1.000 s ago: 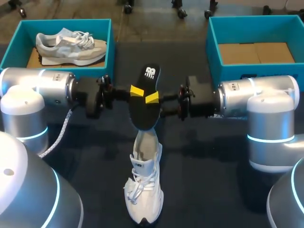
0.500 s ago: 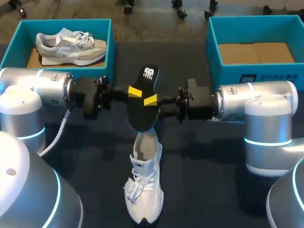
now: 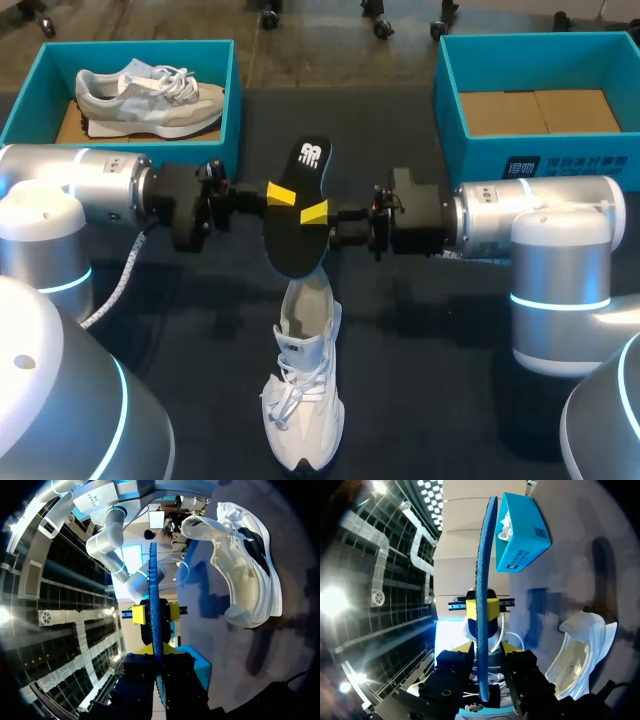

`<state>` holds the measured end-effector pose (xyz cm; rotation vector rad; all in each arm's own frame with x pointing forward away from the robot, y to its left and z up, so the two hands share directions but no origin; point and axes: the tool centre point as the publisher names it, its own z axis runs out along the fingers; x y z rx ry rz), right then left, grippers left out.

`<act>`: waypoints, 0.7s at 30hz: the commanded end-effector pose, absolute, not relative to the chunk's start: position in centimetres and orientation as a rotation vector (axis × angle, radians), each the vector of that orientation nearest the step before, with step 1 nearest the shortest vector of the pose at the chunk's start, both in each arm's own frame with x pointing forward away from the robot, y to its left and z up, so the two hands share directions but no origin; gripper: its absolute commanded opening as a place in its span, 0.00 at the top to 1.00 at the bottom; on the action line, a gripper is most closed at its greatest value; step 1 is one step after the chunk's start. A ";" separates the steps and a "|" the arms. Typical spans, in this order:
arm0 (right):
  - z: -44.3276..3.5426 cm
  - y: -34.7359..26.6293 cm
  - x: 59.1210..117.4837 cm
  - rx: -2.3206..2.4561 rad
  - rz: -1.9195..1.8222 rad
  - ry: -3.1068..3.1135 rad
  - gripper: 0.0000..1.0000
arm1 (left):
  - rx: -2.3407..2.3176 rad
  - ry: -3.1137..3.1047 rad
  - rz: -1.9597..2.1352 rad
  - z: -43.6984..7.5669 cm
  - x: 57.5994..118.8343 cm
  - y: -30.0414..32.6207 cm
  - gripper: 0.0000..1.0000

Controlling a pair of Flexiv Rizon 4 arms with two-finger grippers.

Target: Take the shoe out of the shoebox, open the shoe tongue, remove and reinsert the insole, then place the shoe into the shoebox

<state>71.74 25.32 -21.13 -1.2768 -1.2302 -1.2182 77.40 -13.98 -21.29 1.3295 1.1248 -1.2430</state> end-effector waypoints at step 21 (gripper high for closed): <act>-21.3 26.0 71.9 -1.281 -1.210 -1.219 0.91 | 1.316 1.090 -1.256 -21.2 77.6 -14.4 1.00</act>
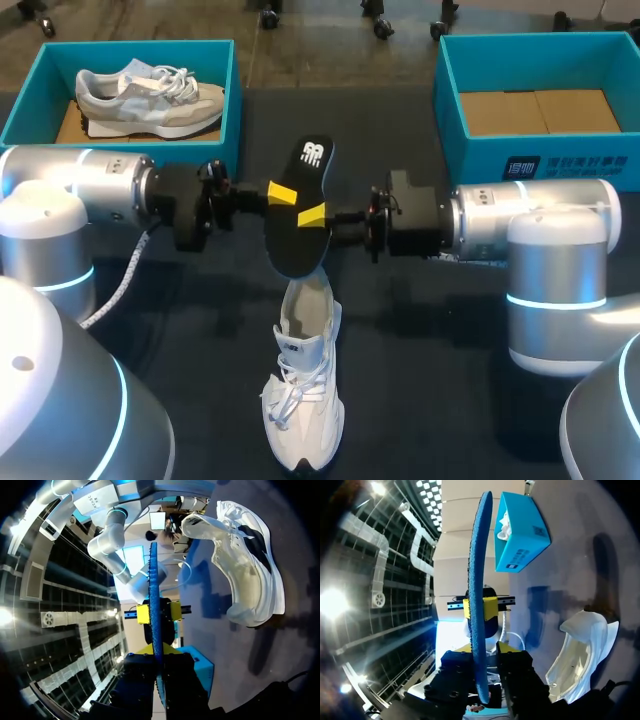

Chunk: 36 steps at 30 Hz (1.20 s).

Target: Take the shoe out of the shoebox, open the shoe tongue, remove and reinsert the insole, then place the shoe into the shoebox

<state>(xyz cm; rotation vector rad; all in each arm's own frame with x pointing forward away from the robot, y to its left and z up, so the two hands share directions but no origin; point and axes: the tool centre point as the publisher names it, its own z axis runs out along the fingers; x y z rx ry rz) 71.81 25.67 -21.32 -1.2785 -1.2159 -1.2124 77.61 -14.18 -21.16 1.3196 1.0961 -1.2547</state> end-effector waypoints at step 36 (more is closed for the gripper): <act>-20.8 23.4 72.4 -1.270 -1.350 -1.379 1.00 | 1.232 1.467 -1.339 -21.5 75.7 -9.9 0.00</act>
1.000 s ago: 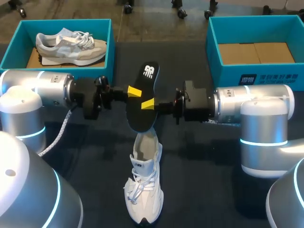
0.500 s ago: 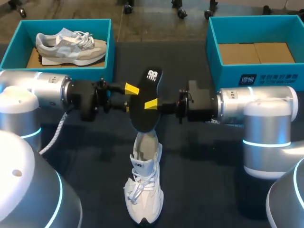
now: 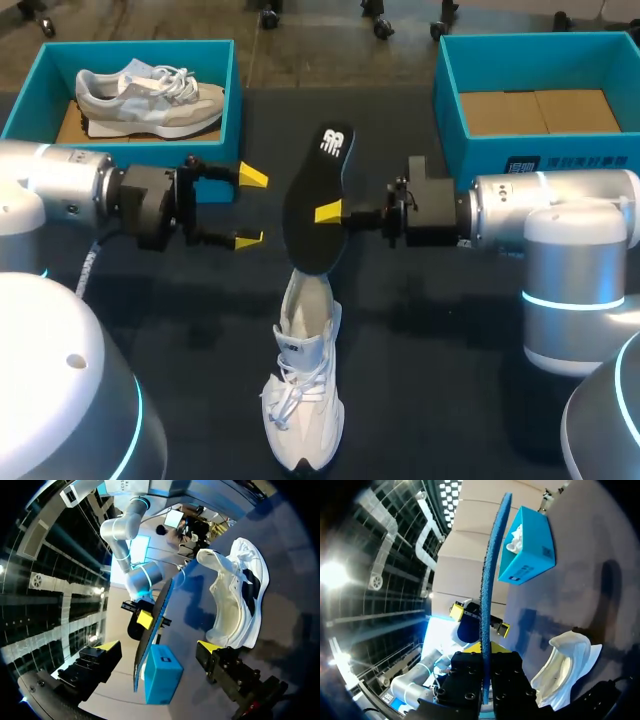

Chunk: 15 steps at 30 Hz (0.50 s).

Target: Take the shoe out of the shoebox, open the shoe tongue, remove and reinsert the insole, then place the shoe into the shoebox

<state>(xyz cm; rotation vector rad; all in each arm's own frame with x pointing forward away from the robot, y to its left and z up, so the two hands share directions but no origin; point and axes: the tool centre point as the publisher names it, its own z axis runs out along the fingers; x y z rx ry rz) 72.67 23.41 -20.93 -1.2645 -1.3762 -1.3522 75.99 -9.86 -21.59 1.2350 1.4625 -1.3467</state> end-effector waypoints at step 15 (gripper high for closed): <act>-21.1 22.2 71.0 -1.293 -1.501 -1.557 1.00 | 1.096 1.967 -0.785 -24.5 72.0 -8.2 0.00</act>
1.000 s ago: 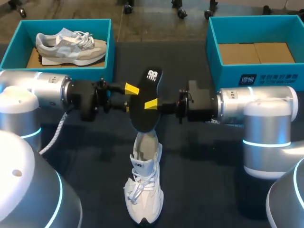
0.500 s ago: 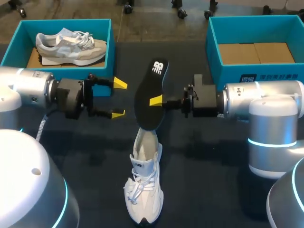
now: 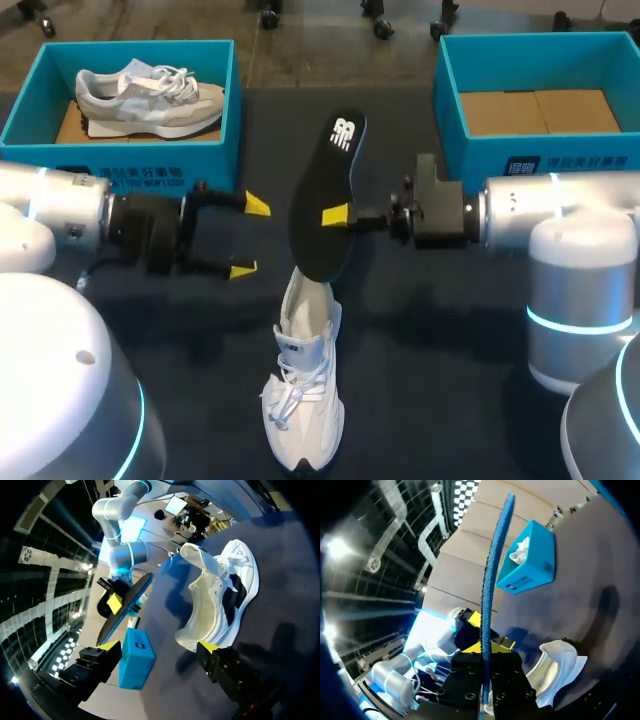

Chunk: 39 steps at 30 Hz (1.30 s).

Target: Take the shoe out of the shoebox, open the shoe tongue, remove and reinsert the insole, then place the shoe into the shoebox

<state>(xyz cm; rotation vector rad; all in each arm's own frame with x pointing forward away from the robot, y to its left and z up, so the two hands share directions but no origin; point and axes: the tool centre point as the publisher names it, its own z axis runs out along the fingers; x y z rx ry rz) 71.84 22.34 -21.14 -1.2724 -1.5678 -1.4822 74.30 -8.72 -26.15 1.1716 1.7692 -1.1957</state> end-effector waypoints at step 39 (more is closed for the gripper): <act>-22.7 21.9 70.7 -1.460 -1.527 -1.587 1.00 | 0.668 2.817 -0.798 -25.3 74.5 -8.5 0.00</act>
